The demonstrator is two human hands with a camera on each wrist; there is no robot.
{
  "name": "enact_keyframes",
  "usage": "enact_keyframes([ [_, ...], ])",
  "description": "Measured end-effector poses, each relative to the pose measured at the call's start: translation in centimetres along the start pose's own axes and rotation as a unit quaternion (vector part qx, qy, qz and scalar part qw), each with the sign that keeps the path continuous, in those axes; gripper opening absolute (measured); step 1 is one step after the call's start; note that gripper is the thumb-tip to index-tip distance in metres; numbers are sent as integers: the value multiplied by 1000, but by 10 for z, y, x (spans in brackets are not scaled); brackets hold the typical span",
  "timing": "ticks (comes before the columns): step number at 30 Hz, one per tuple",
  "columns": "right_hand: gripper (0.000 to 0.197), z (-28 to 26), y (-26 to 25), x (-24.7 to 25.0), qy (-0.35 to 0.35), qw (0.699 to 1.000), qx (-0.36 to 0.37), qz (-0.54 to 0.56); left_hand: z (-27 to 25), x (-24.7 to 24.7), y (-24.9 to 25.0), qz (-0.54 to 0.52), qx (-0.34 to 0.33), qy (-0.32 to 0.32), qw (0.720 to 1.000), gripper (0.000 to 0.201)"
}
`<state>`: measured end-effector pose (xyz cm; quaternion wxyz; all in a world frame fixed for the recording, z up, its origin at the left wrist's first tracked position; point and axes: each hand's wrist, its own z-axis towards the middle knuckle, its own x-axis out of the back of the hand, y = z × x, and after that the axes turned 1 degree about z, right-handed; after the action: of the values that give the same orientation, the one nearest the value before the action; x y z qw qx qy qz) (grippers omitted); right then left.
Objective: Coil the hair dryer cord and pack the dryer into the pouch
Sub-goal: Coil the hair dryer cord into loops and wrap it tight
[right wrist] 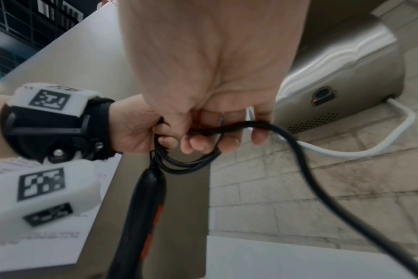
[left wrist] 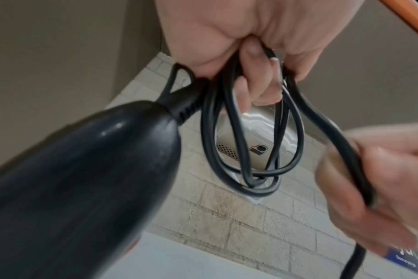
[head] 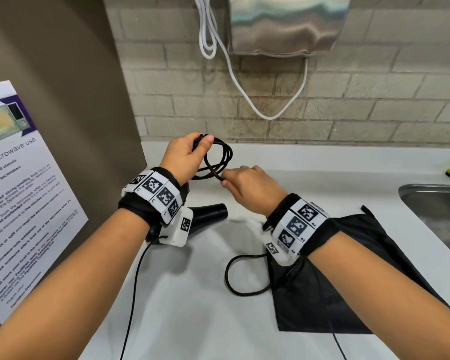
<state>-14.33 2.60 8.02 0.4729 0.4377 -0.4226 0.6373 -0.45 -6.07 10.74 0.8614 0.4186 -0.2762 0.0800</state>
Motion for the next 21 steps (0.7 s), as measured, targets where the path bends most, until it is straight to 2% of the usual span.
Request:
enact_keyframes([
  [2,23,-6,18,-6,-16,999,-19,21,0,0,-1,3,2,5,1000,36],
  [5,28,-19,42,-11,15,992,-61,106,0,-2,-2,1,6,8,1000,37],
  [9,30,-43,75,-16,32,974,-177,138,1,-2,-2,5,9,9,1000,39],
  [11,25,-56,90,-23,-8,958,-246,146,-1,-3,-2,13,2,7,1000,39],
  [13,24,-67,99,-32,-94,941,-304,113,-3,-4,-2,17,-4,1,1000,39],
  [15,31,-75,102,-44,-207,920,-327,56,-5,-3,-1,8,-6,-3,1000,46],
  [17,35,-79,101,-58,-280,898,-338,20,-6,-3,-1,2,-8,-5,1000,53],
  [21,23,-81,98,-78,-283,882,-377,21,-8,-2,2,2,-2,-8,1000,41],
])
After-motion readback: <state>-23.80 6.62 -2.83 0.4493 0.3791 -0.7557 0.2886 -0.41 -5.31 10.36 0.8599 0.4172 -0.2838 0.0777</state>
